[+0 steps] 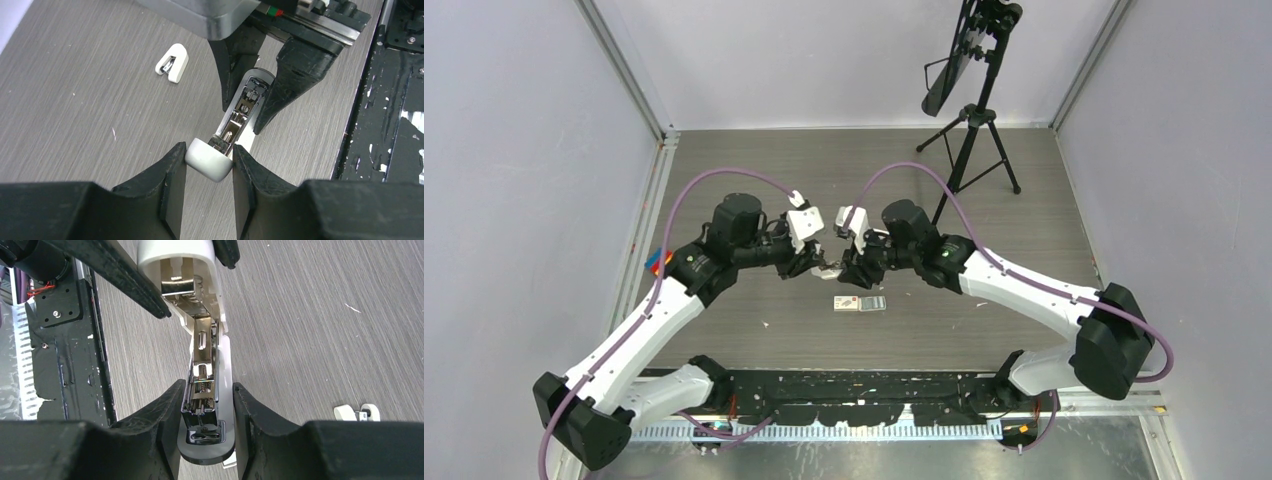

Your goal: Load the staples into the stapler

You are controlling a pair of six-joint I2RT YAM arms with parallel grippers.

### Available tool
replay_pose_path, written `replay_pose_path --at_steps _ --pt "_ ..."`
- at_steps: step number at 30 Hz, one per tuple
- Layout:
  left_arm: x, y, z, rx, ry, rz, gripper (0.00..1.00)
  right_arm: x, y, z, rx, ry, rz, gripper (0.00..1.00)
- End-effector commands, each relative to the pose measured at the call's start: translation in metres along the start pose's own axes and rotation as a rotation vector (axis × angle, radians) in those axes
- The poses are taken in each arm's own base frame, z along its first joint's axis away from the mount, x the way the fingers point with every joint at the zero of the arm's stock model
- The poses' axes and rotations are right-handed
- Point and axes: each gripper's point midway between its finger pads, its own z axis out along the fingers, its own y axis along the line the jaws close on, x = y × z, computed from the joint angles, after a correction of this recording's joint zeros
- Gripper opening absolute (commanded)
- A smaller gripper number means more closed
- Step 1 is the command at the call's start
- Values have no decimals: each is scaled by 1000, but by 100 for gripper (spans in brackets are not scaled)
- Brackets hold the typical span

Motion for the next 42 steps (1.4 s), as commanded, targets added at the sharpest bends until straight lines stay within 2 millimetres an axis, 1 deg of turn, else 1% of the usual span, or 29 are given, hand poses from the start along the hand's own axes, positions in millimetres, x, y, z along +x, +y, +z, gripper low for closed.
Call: replay_pose_path --at_steps 1,2,4,6,9,12,13,16,17,18,22,26,29,34,36,39,42 --pt "-33 6 -15 -68 -125 28 0 0 -6 7 23 -28 19 3" --pt "-35 8 -17 -90 -137 25 0 1 -7 8 24 -37 31 1" --pt "-38 14 -22 -142 -161 17 0 4 -6 8 9 -71 65 0" --pt "-39 22 -27 -199 -179 3 0 -4 -10 5 1 -164 99 0" --pt "-42 29 -36 -267 -223 -32 0 -17 -15 -6 -13 -322 176 0" --pt "-50 35 -46 -328 -301 -75 0 -23 -18 -16 -17 -438 194 0" --pt "-56 38 -51 -352 -346 -88 0 -23 -18 -18 -19 -459 198 0" --pt "-64 46 -65 -426 -447 -151 0 -26 -18 -24 -29 -533 201 0" --pt "-66 48 -69 -445 -484 -195 0 -23 -18 -25 -33 -554 208 0" --pt "-68 51 -73 -461 -523 -225 0 -29 -18 -29 -36 -600 197 0" --pt "-71 54 -85 -480 -643 -370 0 -31 -15 -32 -64 -675 212 0" --pt "-69 56 -89 -492 -716 -490 0 -31 -12 -31 -95 -696 217 0" --pt "-71 56 -95 -498 -763 -524 0 -30 -11 -30 -102 -698 218 0" --pt "-71 53 -93 -485 -726 -471 0 -23 -14 -25 -90 -659 220 0" --pt "-72 50 -91 -470 -703 -410 0 -20 -14 -23 -87 -638 218 0" --pt "-69 41 -77 -400 -585 -284 0 -22 -14 -24 -87 -620 225 0" --pt "-62 31 -57 -294 -475 -218 0 -24 -15 -23 -81 -591 230 0"
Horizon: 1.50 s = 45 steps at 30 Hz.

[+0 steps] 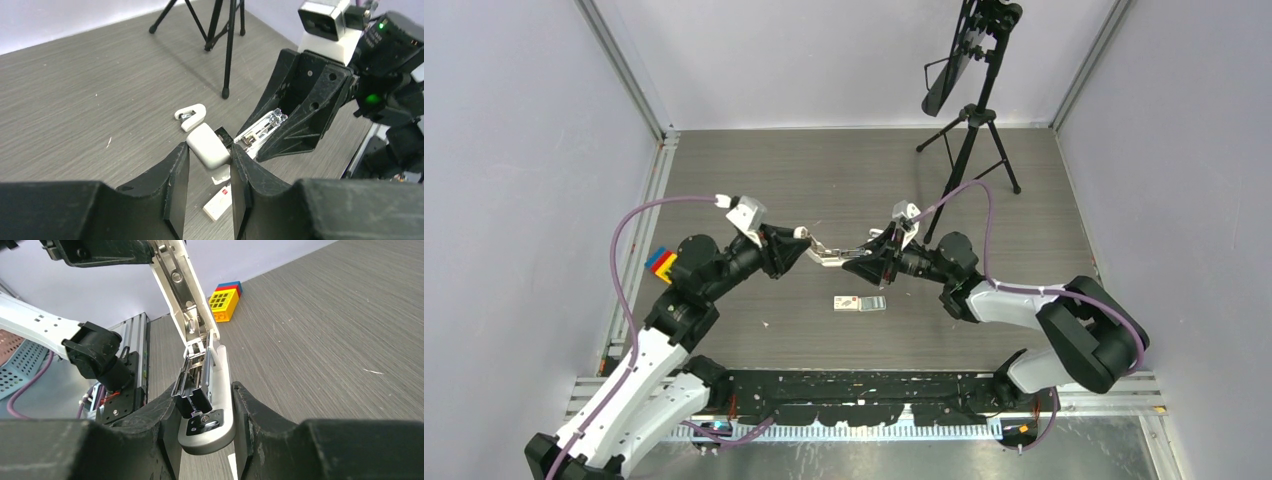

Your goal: Load the staples into the stapler

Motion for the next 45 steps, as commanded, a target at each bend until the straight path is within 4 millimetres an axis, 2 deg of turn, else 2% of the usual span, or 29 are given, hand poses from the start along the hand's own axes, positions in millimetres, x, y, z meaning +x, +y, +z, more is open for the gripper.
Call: replay_pose_path --at_steps 1,4,7,9,12,16,22,32,38,41,45 --pt "-30 -16 7 129 2 207 0 -7 -3 0 15 40 -25 0" --pt "-22 -16 11 154 35 237 0 -9 -3 0 24 68 -25 7" --pt "-20 -12 13 142 44 265 0 -9 -5 -1 41 99 -27 1" --pt "-23 -9 14 117 26 272 0 -6 -6 -3 49 112 -37 0" --pt "-34 -2 15 50 -42 188 0 -7 -7 -4 56 88 -39 0" --pt "-40 26 5 -138 -128 73 0 -14 -4 -5 49 8 -34 0" --pt "-29 42 -7 -263 -140 -94 0 -14 -5 -6 58 -2 -35 0" --pt "-20 40 -9 -260 -149 -175 0 -8 -7 -6 55 17 -30 0" --pt "-22 22 1 -135 -99 -57 1 -15 -3 -4 44 25 -31 0" --pt "-22 18 3 -99 -64 6 10 -17 -3 -4 50 51 -41 0" --pt "-24 13 3 -67 -51 65 39 -20 -3 -5 63 84 -58 0"
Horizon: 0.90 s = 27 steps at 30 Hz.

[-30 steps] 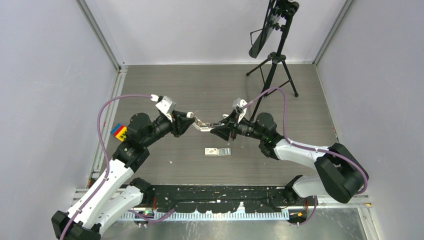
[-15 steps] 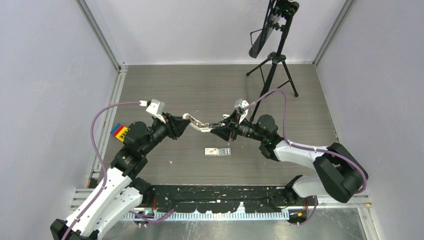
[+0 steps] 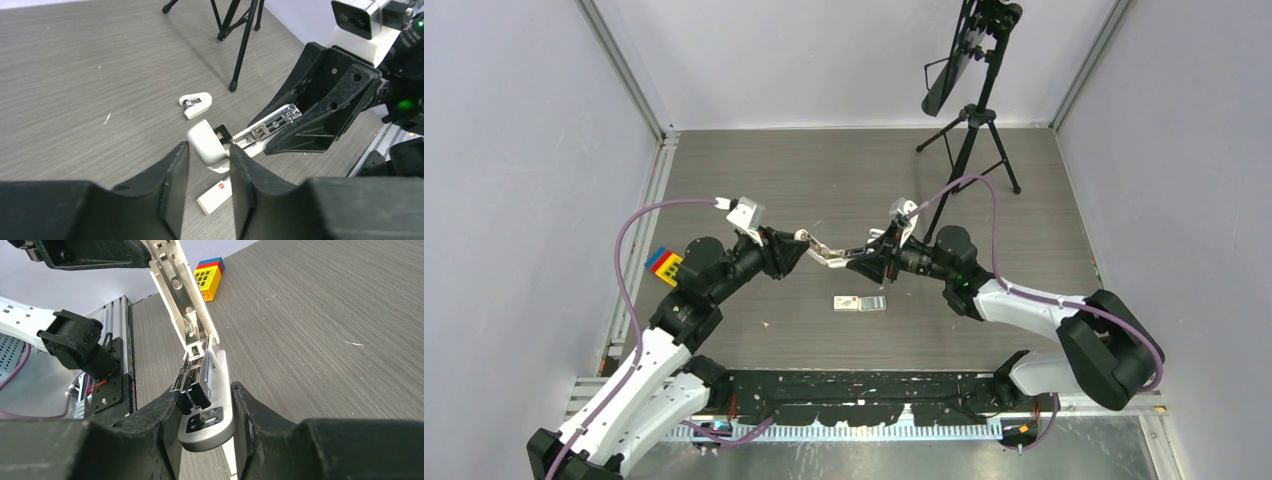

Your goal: Load the staples into the stapler

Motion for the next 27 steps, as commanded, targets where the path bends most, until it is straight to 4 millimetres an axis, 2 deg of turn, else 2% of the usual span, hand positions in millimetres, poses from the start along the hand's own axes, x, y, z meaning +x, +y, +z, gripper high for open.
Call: replay_pose_path --at_steps 1,6,10,13,19,23,27 --pt "-46 -4 -5 16 -115 167 43 -27 9 -2 -21 -11 -68 0" --pt "-43 -10 -6 57 -83 238 63 -25 8 -5 -2 38 -72 0" --pt "-37 -26 -7 170 -32 331 78 -26 12 -6 -19 69 -78 0" --pt "-33 -41 -8 282 -6 412 84 -26 17 -7 -44 95 -87 0" --pt "-18 -74 -7 560 59 491 88 -22 31 -13 -115 150 -97 0" --pt "-5 -87 3 715 121 461 88 -22 37 -15 -144 178 -95 0" --pt "1 -94 20 785 171 421 86 -21 38 -17 -148 198 -105 0"
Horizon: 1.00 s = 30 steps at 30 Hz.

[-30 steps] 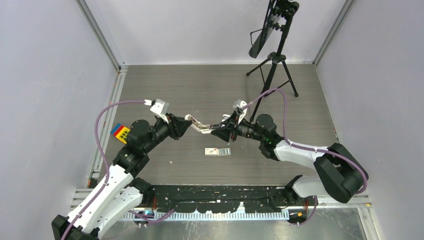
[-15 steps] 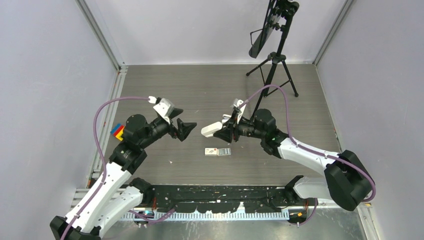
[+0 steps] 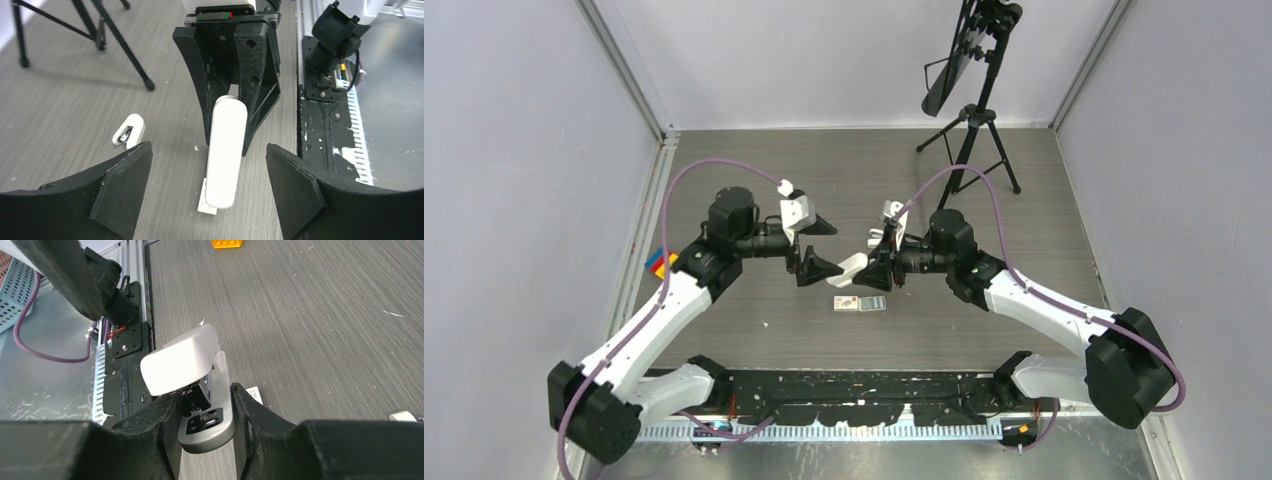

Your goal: Load the staples into the stapler

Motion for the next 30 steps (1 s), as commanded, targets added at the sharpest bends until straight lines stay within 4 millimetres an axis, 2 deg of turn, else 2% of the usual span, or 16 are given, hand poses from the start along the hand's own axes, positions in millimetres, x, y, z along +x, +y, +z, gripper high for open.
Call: replay_pose_path --at_steps 1,7,13,19,21,27,28,30 --pt "-15 -14 15 156 -23 40 85 -29 13 -6 -47 -39 -86 0" --pt "-12 -21 40 198 4 58 83 -29 11 -6 -35 -32 -90 0" --pt "-3 -25 54 223 35 35 78 -29 12 -7 -36 -30 -95 0" --pt "4 -21 60 214 69 16 64 -29 12 -7 -37 -31 -98 0" --pt "5 -21 61 213 76 12 55 -30 12 -7 -33 -32 -98 0" --pt "4 -17 55 163 88 23 7 -32 11 -10 -14 -46 -110 0" --pt "2 -14 52 137 86 30 2 -33 10 -11 -9 -53 -112 0" --pt "-4 -8 45 92 65 30 0 -38 10 -14 -1 -82 -118 0"
